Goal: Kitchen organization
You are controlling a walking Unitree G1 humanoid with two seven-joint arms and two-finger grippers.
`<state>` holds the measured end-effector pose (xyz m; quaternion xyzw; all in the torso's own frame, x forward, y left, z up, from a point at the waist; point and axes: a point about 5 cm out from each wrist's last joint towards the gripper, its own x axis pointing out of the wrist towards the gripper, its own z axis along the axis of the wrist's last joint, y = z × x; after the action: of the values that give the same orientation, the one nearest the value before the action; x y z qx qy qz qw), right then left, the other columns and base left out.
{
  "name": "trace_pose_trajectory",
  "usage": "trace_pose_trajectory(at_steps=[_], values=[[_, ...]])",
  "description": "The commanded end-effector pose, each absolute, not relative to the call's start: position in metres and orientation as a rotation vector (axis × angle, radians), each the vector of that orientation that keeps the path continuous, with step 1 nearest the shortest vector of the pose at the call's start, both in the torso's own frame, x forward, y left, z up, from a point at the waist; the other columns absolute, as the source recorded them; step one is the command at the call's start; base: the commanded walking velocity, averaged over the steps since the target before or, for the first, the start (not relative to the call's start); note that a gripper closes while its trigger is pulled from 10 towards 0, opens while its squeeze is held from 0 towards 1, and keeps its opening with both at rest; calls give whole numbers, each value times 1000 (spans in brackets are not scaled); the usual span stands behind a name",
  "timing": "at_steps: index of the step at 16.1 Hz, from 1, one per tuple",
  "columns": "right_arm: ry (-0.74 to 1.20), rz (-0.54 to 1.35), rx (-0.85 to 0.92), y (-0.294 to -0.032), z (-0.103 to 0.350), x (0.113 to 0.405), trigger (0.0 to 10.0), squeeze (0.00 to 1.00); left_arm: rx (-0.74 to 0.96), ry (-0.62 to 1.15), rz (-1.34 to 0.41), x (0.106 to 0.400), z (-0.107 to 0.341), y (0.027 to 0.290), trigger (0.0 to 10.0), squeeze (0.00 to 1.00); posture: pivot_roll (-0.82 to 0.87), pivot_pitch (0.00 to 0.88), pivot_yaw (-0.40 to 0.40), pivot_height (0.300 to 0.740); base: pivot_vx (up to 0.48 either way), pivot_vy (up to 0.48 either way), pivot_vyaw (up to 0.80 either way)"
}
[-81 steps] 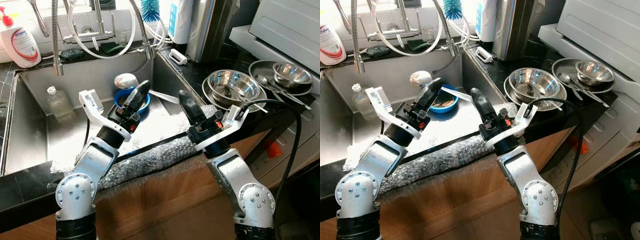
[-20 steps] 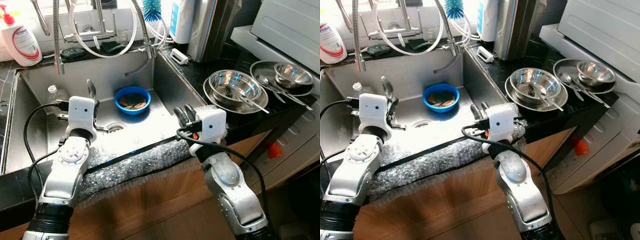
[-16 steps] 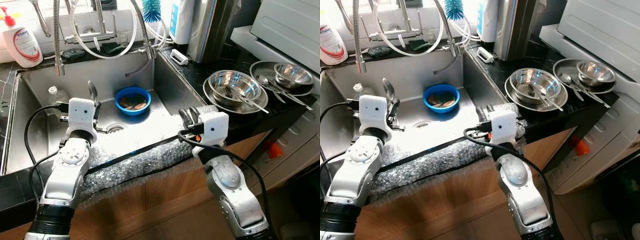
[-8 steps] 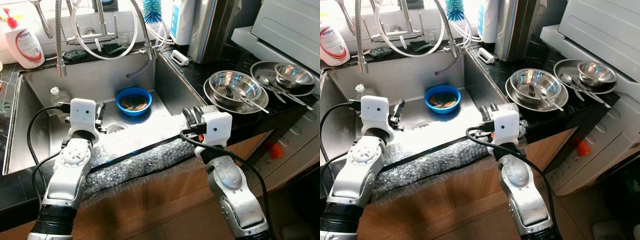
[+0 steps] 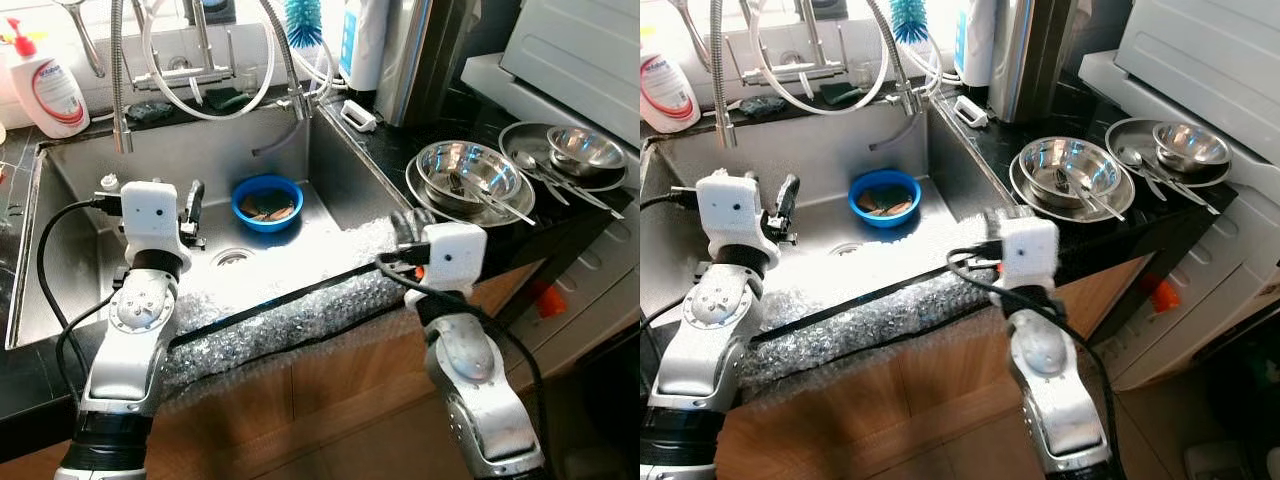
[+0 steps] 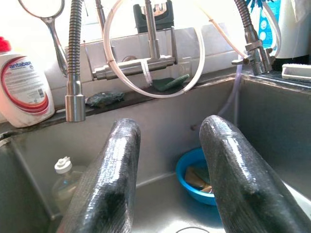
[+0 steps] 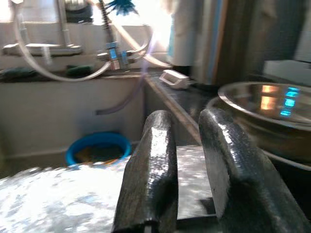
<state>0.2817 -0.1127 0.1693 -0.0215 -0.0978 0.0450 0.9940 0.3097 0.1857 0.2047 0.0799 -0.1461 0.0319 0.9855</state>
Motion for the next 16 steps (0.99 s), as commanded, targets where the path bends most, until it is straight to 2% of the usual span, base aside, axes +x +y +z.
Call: trace_pose_trajectory(at_steps=[1, 2, 3, 6, 7, 10, 11, 13, 14, 15, 16], values=[[-202, 49, -37, -118, 174, 280, 10000, 0, 164, -291, 65, 308, 203, 186, 10000, 0, -25, 85, -3, 740, 0, 0, 0], [-197, 32, -33, -121, 173, 280, 10000, 0, 163, -290, 65, 307, 202, 186, 10000, 0, -24, 87, -4, 740, 0, 0, 0], [-175, 1, -25, -127, 171, 280, 10000, 1000, 159, -290, 59, 307, 202, 184, 10000, 0, -26, 89, -5, 740, 0, 0, 0], [-118, -63, 3, -142, 162, 279, 10000, 1000, 163, -283, 45, 307, 198, 181, 10000, 0, -32, 94, -6, 740, 0, 0, 0], [-106, -84, -4, -146, 160, 278, 10000, 0, 164, -283, 44, 306, 198, 181, 10000, 0, -31, 96, -7, 740, 0, 0, 0], [-94, -109, -17, -154, 158, 275, 10000, 0, 165, -278, 41, 306, 197, 181, 10000, 0, -33, 98, -8, 740, 0, 0, 0], [-93, -113, -6, -155, 158, 276, 10000, 1000, 164, -278, 39, 305, 196, 180, 10000, 0, -29, 97, -9, 740, 0, 0, 0], [-95, -131, -7, -157, 160, 276, 10000, 1000, 165, -279, 38, 305, 196, 180, 10000, 0, -26, 95, -9, 740, 0, 0, 0], [-93, -150, -15, -160, 161, 277, 10000, 557, 165, -279, 37, 305, 197, 180, 10000, 0, -27, 96, -7, 740, 0, 0, 0], [-92, -155, -18, -161, 161, 277, 10000, 557, 166, -279, 37, 305, 197, 180, 10000, 0, -27, 96, -7, 740, 0, 0, 0], [-83, -151, -24, -163, 159, 277, 10000, 0, 166, -279, 37, 305, 197, 180, 10000, 0, -27, 92, -10, 740, 0, 0, 0]])
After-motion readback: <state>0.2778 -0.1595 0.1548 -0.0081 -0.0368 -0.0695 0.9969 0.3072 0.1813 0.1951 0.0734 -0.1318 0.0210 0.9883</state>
